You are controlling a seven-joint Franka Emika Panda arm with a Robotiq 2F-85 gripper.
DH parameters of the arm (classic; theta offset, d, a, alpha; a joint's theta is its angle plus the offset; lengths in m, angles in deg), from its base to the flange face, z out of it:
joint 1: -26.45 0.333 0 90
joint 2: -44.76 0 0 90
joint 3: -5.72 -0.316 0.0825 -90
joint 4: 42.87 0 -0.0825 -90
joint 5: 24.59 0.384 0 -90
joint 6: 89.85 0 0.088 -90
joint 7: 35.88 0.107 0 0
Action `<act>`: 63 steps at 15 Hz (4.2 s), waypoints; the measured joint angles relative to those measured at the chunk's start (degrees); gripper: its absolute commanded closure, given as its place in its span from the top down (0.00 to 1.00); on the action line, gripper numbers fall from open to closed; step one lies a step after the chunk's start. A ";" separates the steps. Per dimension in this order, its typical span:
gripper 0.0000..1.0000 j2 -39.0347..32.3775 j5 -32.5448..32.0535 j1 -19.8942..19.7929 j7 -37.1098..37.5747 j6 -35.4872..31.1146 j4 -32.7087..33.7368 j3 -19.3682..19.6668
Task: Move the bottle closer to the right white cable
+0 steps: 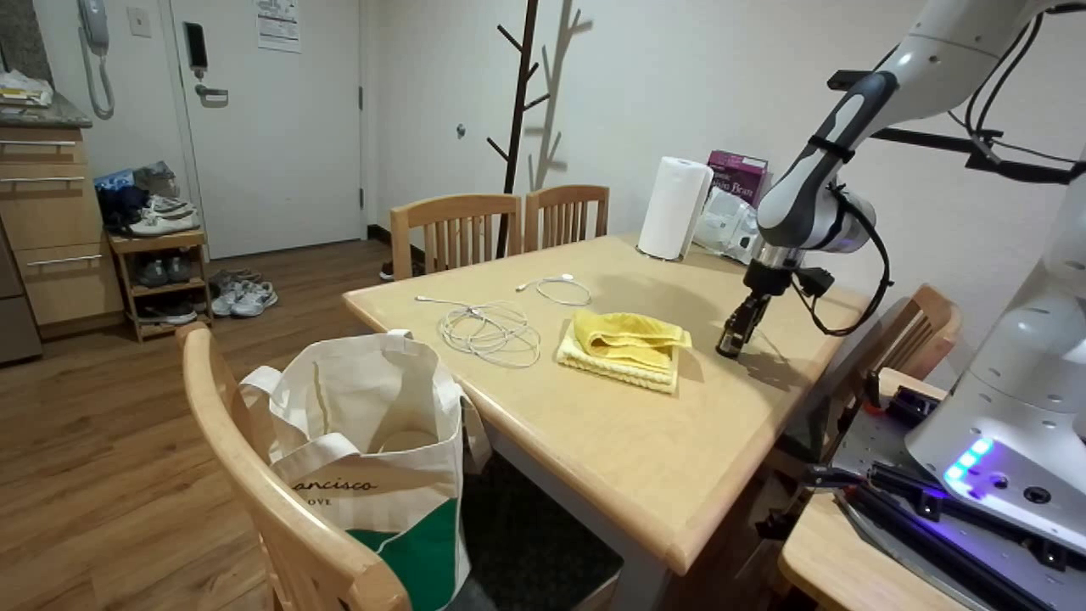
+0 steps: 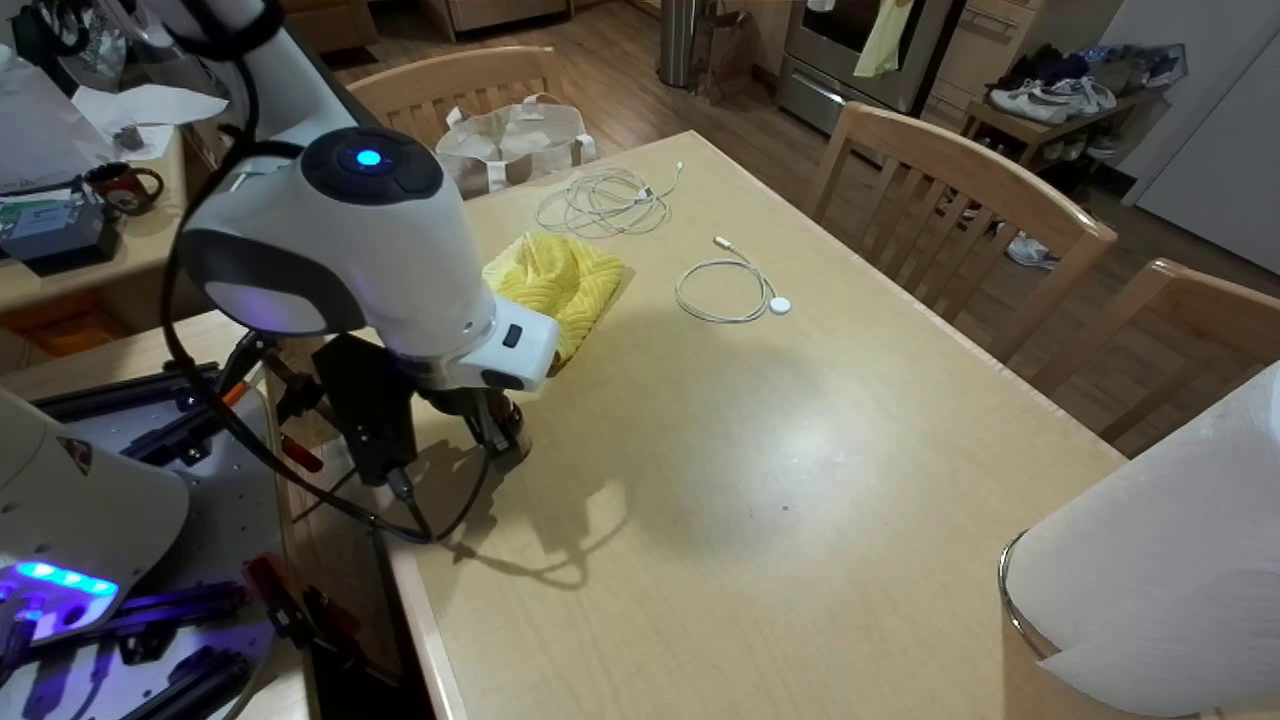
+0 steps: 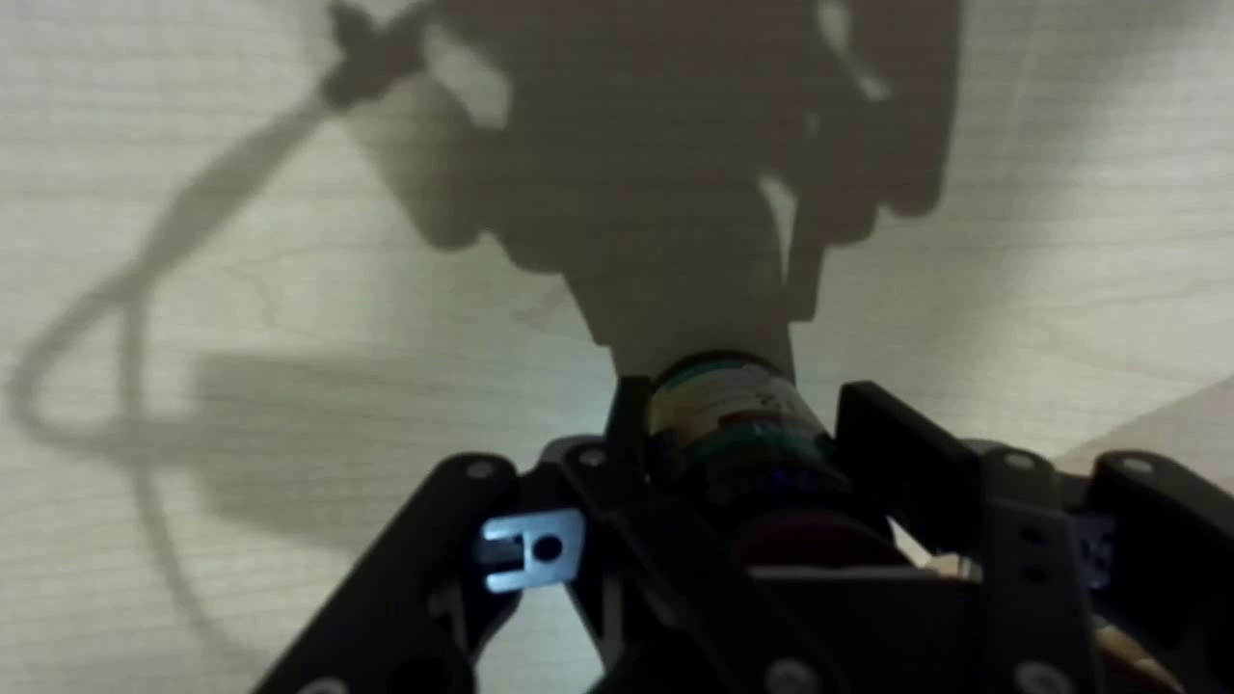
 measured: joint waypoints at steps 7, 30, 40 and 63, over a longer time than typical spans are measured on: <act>0.28 -0.08 4.96 0.31 -4.25 -0.71 0.00 0.27; 0.28 4.17 -25.92 9.23 29.96 16.73 15.59 2.37; 0.53 -7.14 -24.72 9.27 32.97 26.27 28.43 -2.37; 0.53 11.03 -33.57 8.51 32.53 22.45 18.51 -1.04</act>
